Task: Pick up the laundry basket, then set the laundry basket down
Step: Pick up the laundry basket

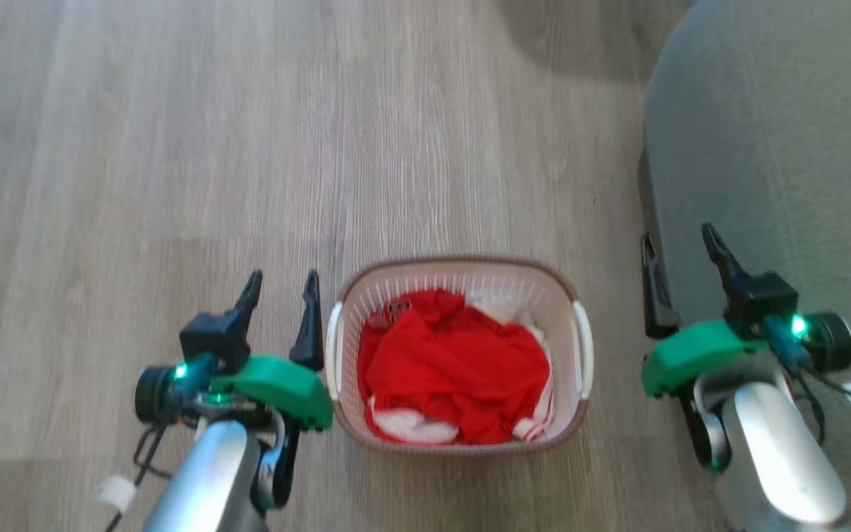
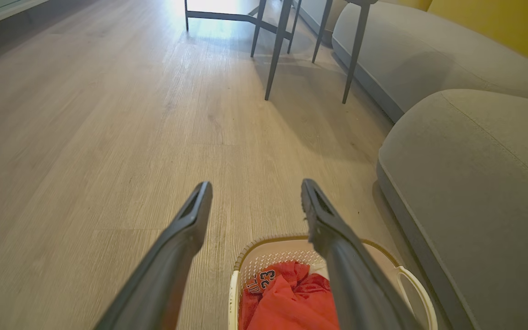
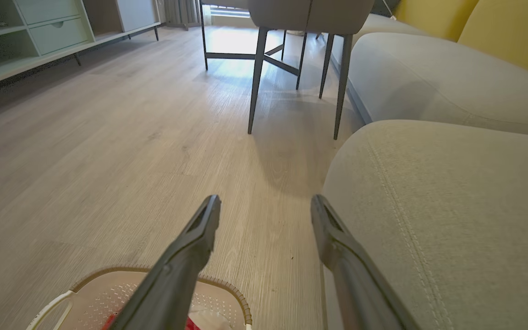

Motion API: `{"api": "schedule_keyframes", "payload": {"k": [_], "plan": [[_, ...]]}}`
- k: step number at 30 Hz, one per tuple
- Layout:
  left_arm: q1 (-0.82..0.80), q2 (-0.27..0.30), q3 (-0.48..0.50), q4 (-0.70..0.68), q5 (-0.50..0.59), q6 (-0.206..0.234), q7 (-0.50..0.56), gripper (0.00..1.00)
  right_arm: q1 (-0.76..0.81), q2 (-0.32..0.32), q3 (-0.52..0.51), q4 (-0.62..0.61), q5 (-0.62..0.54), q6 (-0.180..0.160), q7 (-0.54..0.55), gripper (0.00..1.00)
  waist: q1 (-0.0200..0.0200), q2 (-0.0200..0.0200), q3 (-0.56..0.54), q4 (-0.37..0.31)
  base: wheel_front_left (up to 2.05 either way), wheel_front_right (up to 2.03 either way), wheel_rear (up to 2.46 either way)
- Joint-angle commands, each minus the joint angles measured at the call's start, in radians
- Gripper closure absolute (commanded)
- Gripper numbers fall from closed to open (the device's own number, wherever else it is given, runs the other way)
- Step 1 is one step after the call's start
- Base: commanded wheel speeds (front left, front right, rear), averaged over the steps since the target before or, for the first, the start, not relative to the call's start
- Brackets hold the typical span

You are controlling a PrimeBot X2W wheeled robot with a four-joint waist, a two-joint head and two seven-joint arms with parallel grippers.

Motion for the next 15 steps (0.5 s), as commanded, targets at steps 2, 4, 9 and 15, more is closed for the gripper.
{"api": "schedule_keyframes", "payload": {"k": [2, 4, 9, 15], "plan": [[-0.061, 0.000, 0.028, -0.001, -0.008, -0.002, -0.005, 0.00, -0.053, -0.003, 0.032, -0.004, -0.001, 0.006, -0.012, 0.00, -0.0001, 0.0000, 0.079, 0.000, 0.00, 0.00, 0.00], [-0.093, 0.000, 0.023, 0.039, -0.011, -0.004, -0.005, 0.00, -0.082, -0.004, 0.038, 0.036, 0.007, 0.006, -0.012, 0.00, -0.0001, 0.0000, 0.114, 0.000, 0.00, 0.00, 0.00], [-0.200, 0.000, -0.001, 0.153, -0.029, -0.018, -0.005, 0.00, -0.184, -0.005, 0.048, 0.185, 0.053, 0.006, -0.012, 0.00, -0.0001, 0.0000, 0.234, -0.001, 0.00, 0.00, 0.00], [-0.308, 0.000, -0.054, 0.323, -0.068, -0.042, -0.005, 0.00, -0.311, -0.018, 0.062, 0.399, 0.070, 0.006, -0.008, 0.00, -0.0001, 0.0000, 0.344, -0.003, 0.00, 0.00, 0.00]]}}
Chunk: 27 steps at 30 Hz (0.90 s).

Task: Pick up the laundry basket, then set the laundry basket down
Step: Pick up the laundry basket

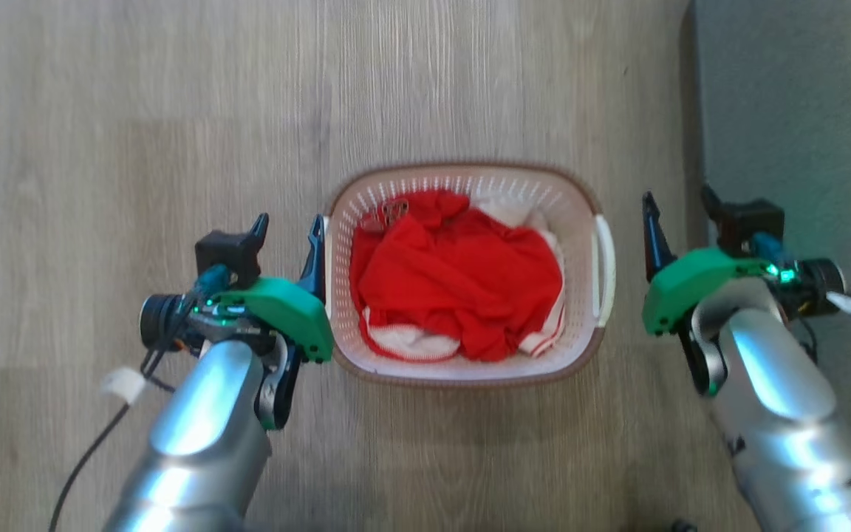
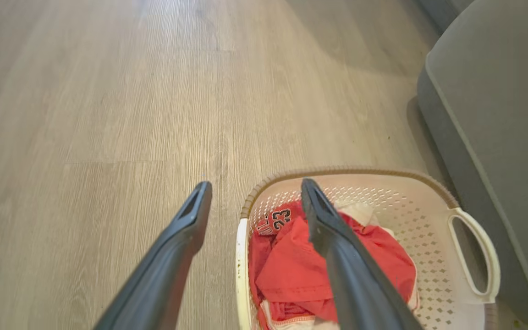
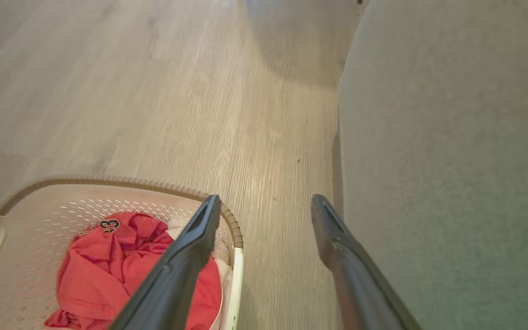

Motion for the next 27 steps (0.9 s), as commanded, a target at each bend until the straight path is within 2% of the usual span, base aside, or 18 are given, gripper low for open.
{"api": "schedule_keyframes", "payload": {"k": [1, 9, 15, 17, 21, 27], "plan": [[-0.041, 0.011, 0.006, 0.031, 0.000, -0.009, -0.005, 0.00, -0.040, 0.007, 0.032, 0.025, 0.008, 0.006, -0.009, 0.00, -0.0001, 0.0000, 0.079, -0.004, 0.00, 0.00, 0.00], [-0.161, 0.011, -0.050, 0.219, -0.029, -0.033, -0.005, 0.00, -0.166, 0.016, 0.093, 0.215, 0.042, 0.006, -0.010, 0.00, -0.0001, 0.0000, 0.182, -0.011, 0.00, 0.00, 0.00], [-0.224, 0.011, -0.100, 0.316, -0.086, -0.058, -0.005, 0.00, -0.230, 0.021, 0.148, 0.322, 0.113, 0.006, 0.027, 0.00, -0.0001, 0.0000, 0.227, -0.006, 0.00, 0.00, 0.00], [-0.252, 0.011, -0.132, 0.354, -0.114, -0.064, -0.005, 0.00, -0.252, 0.022, 0.174, 0.349, 0.169, 0.006, 0.048, 0.00, -0.0001, 0.0000, 0.245, -0.007, 0.00, 0.00, 0.00], [-0.277, 0.011, -0.166, 0.399, -0.141, -0.067, -0.005, 0.00, -0.264, 0.022, 0.215, 0.360, 0.229, 0.006, 0.077, 0.00, -0.0001, 0.0000, 0.261, -0.009, 0.00, 0.00, 0.00], [-0.324, 0.011, -0.232, 0.468, -0.208, -0.104, 0.008, 0.00, -0.286, 0.023, 0.303, 0.357, 0.317, 0.006, 0.112, 0.00, -0.0001, 0.0000, 0.293, -0.024, 0.00, 0.00, 0.00]]}}
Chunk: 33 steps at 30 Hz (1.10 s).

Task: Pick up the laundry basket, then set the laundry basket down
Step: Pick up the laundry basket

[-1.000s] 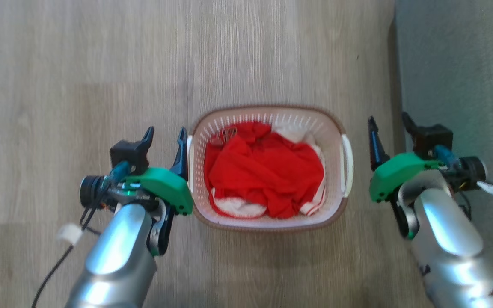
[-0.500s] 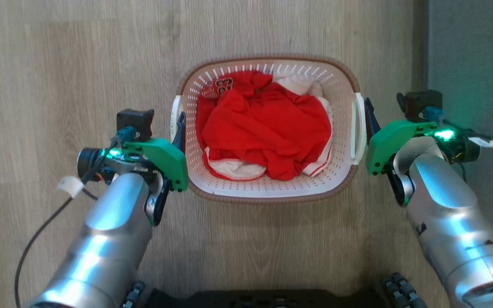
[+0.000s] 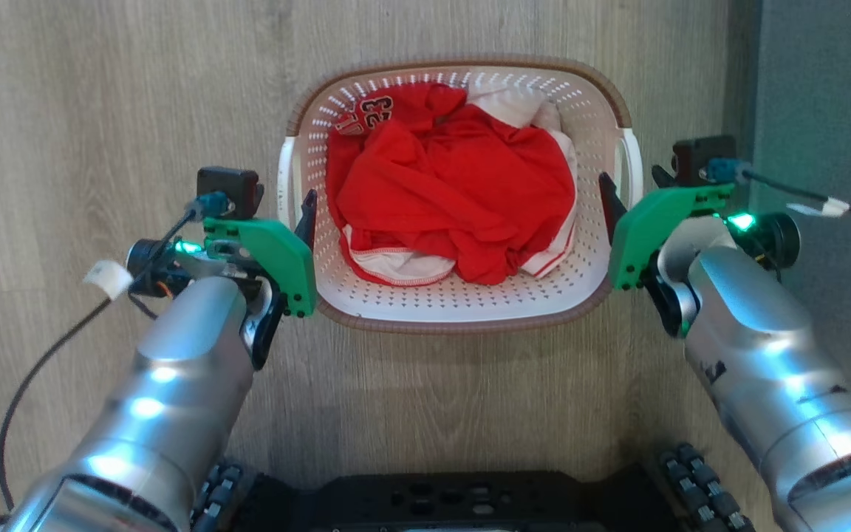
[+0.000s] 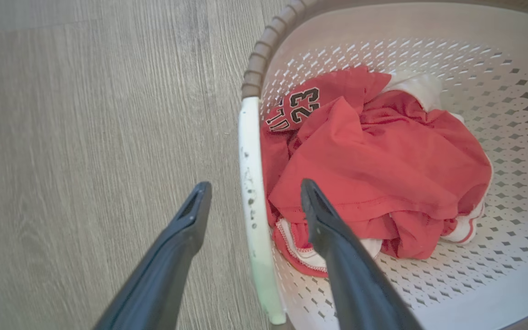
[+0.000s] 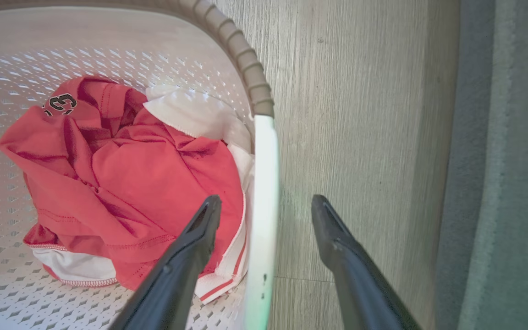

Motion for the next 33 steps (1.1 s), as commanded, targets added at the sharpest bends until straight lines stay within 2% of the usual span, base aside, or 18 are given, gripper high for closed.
{"api": "schedule_keyframes", "payload": {"k": [1, 20, 33], "plan": [[-0.002, 0.020, 0.006, 0.005, -0.015, -0.004, 0.006, 0.00, 0.011, 0.020, 0.026, -0.010, 0.015, 0.006, 0.003, 0.00, 0.0000, -0.0001, 0.010, -0.007, 0.00, 0.00, 0.00], [-0.120, 0.020, -0.149, 0.064, -0.129, -0.042, 0.201, 0.00, -0.090, 0.020, 0.146, 0.060, 0.159, 0.006, 0.094, 0.00, 0.0000, -0.0001, 0.098, -0.006, 0.00, 0.00, 0.00], [-0.158, 0.020, -0.210, 0.059, -0.195, -0.044, 0.222, 0.00, -0.131, 0.020, 0.200, 0.105, 0.196, 0.006, 0.111, 0.00, 0.0000, -0.0001, 0.132, 0.002, 0.00, 0.00, 0.00]]}}
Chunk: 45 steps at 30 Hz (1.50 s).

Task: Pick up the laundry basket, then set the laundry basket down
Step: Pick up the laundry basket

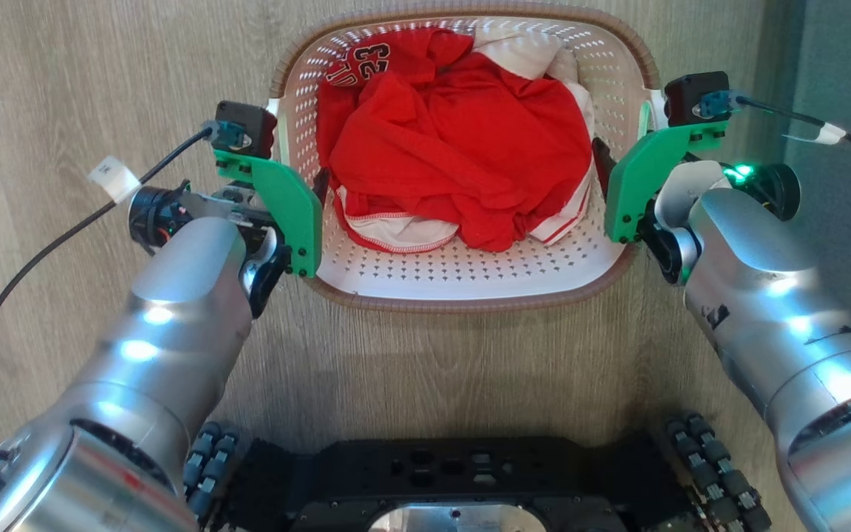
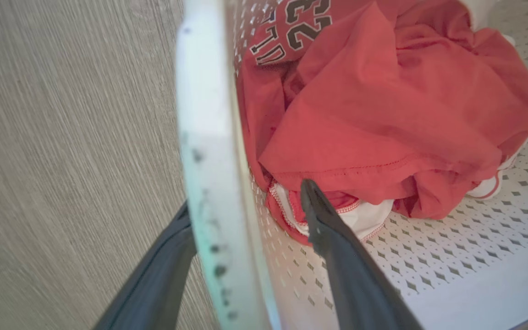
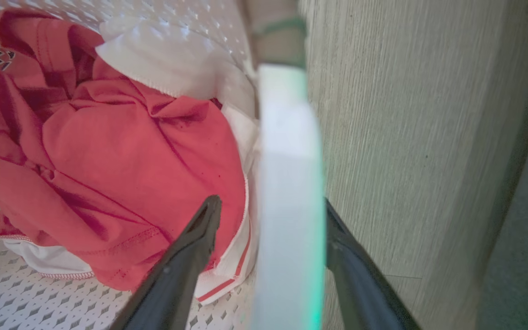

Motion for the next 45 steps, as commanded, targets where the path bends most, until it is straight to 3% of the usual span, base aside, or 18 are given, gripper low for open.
{"api": "schedule_keyframes", "payload": {"k": [1, 11, 12, 13, 14, 15, 16, 31, 45], "plan": [[0.002, 0.021, 0.000, -0.006, -0.012, 0.000, 0.002, 0.00, 0.041, 0.020, 0.018, -0.005, 0.009, 0.006, -0.010, 0.00, 0.0000, -0.0001, 0.003, 0.001, 0.00, 0.00, 0.00], [-0.010, 0.021, -0.042, -0.006, -0.050, 0.001, 0.009, 0.02, 0.035, 0.020, 0.041, 0.011, 0.040, 0.006, -0.017, 0.00, 0.0000, -0.0001, 0.017, 0.007, 0.00, 0.00, 0.00], [-0.010, 0.021, -0.046, -0.007, -0.055, 0.000, 0.011, 0.60, 0.035, 0.020, 0.043, 0.011, 0.045, 0.006, -0.017, 0.09, 0.0000, -0.0001, 0.017, 0.008, 0.00, 0.00, 0.00], [-0.010, 0.021, -0.048, -0.007, -0.063, 0.000, 0.013, 1.00, 0.034, 0.020, 0.045, 0.012, 0.049, 0.006, -0.018, 0.49, 0.0000, -0.0001, 0.018, 0.008, 0.00, 0.00, 0.00], [-0.009, 0.021, -0.047, -0.005, -0.074, 0.000, 0.021, 1.00, 0.034, 0.020, 0.047, 0.014, 0.053, 0.006, -0.019, 0.65, 0.0000, -0.0001, 0.019, 0.008, 0.00, 0.00, 0.00], [-0.010, 0.021, -0.049, -0.005, -0.081, 0.001, 0.027, 1.00, 0.033, 0.020, 0.049, 0.015, 0.056, 0.006, -0.020, 0.92, 0.0000, -0.0001, 0.020, 0.008, 0.00, 0.00, 0.00], [-0.010, 0.021, -0.052, -0.005, -0.087, 0.002, 0.029, 1.00, 0.032, 0.020, 0.052, 0.017, 0.056, 0.006, -0.024, 1.00, 0.0000, -0.0001, 0.020, 0.008, 0.00, 0.00, 0.00], [-0.002, 0.021, -0.125, -0.017, -0.150, 0.000, 0.057, 1.00, 0.024, 0.009, 0.103, 0.051, 0.052, 0.006, -0.036, 1.00, 0.0000, -0.0001, 0.000, 0.016, 0.00, 0.00, 0.00], [0.034, 0.021, -0.205, -0.032, -0.212, -0.016, 0.141, 1.00, 0.071, -0.038, 0.203, 0.061, 0.043, 0.006, 0.097, 1.00, 0.0000, -0.0001, -0.156, 0.046, 0.00, 0.00, 0.00]]}}
